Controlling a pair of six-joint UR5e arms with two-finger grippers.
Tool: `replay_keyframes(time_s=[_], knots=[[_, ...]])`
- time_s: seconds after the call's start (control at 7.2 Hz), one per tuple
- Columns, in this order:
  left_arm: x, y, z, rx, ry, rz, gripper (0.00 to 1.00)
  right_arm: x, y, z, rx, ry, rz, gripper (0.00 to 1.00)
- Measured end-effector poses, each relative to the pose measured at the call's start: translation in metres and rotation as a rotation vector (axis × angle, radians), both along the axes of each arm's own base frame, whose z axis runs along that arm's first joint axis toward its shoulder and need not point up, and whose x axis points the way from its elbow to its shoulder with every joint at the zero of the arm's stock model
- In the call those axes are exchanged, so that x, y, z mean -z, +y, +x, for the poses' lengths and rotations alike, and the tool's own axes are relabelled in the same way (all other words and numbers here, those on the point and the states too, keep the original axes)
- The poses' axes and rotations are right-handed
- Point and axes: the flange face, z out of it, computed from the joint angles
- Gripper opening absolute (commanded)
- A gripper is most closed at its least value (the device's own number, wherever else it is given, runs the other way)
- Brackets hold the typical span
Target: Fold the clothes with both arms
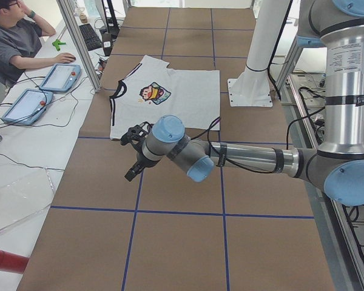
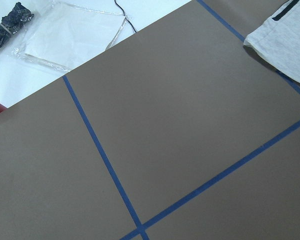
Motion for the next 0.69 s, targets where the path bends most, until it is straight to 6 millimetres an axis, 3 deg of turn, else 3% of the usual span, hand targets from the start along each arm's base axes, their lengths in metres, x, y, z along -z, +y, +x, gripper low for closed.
replay_keyframes(time_s=[0.14,0.28,0.69], knots=[[-0.001,-0.007,0.000,0.001,-0.002,0.002,1.00,-0.010,-0.020,-0.010,-0.025,-0.019,0.015,1.00],[-0.002,-0.009,0.000,0.002,-0.002,0.002,1.00,-0.006,-0.048,-0.038,-0.061,-0.059,0.001,1.00],[-0.005,-0.005,0.000,0.002,-0.002,0.021,1.00,0.035,-0.120,-0.194,-0.174,-0.257,-0.065,1.00]])
